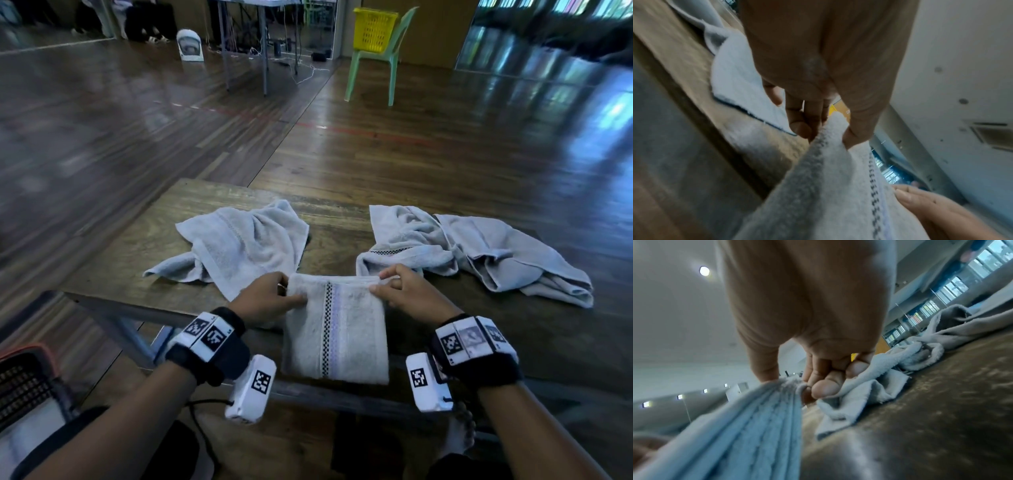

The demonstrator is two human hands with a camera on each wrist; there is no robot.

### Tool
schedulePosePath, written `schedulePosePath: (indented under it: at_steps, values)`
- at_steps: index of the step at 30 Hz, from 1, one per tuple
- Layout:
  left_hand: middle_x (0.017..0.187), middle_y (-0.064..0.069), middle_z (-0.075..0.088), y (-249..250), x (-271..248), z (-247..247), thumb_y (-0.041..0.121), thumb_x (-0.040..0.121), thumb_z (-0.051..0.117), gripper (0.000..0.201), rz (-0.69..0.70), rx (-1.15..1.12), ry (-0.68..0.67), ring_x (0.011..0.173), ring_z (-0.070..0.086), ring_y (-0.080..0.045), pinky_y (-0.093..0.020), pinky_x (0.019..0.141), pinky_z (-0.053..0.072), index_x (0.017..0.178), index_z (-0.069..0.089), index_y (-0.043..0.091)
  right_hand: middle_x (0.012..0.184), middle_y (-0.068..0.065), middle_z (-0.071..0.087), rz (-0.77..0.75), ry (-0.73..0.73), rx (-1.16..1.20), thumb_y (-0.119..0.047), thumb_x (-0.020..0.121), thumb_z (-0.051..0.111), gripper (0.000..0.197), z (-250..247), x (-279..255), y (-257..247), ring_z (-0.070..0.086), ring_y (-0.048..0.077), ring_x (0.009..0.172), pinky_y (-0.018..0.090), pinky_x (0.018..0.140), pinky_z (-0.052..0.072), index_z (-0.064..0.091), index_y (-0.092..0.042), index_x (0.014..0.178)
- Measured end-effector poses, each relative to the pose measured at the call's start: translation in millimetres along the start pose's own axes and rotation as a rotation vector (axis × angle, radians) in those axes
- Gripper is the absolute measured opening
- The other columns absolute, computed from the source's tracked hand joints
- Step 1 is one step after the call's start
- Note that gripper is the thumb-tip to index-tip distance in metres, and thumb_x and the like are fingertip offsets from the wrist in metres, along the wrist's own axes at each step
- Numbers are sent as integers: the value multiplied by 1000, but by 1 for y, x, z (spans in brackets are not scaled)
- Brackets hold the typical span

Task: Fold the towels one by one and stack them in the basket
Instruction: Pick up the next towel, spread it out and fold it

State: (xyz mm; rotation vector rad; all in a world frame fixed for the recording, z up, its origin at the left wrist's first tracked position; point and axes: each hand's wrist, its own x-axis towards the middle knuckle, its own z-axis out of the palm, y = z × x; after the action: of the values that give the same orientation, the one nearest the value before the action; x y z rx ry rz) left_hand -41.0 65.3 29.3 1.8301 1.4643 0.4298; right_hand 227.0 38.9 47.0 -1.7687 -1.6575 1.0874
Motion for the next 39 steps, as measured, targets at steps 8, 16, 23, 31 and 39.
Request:
schedulePosePath:
  at_steps: [8,16,23,31,39]
  values:
    - [103,0,62,-9,31,28,54,77,62,49,-90,305,52,100,56,-22,-39,88,40,109,51,19,104,-5,66,-48,115,-564,-41,89,55,39,17,23,24,52,18,114,41,98,27,50,-27,124]
    - [105,3,63,-16,45,19,27,84,65,22,360,325,44,100,58,-19,-38,85,47,105,67,19,110,-5,61,-152,8,-783,-48,88,53,33,14,33,22,50,15,112,41,94,33,60,-27,112]
    - [99,-2,66,-13,52,20,24,83,67,21,370,288,20,91,59,-19,-35,84,47,101,70,13,96,-2,57,-252,7,-598,-27,80,65,16,16,33,20,52,17,94,33,82,43,56,-19,90]
    - [99,-3,65,-13,57,24,24,85,63,19,388,301,11,92,59,-21,-39,82,48,102,66,16,83,0,55,-170,105,-341,-14,83,63,13,14,36,24,52,15,73,27,68,41,53,-13,91]
    - [99,-2,66,-14,60,29,27,87,59,18,391,338,41,93,59,-22,-40,81,48,100,67,16,80,1,61,-31,39,-319,-28,82,70,24,5,33,27,57,11,72,25,68,45,57,-15,97]
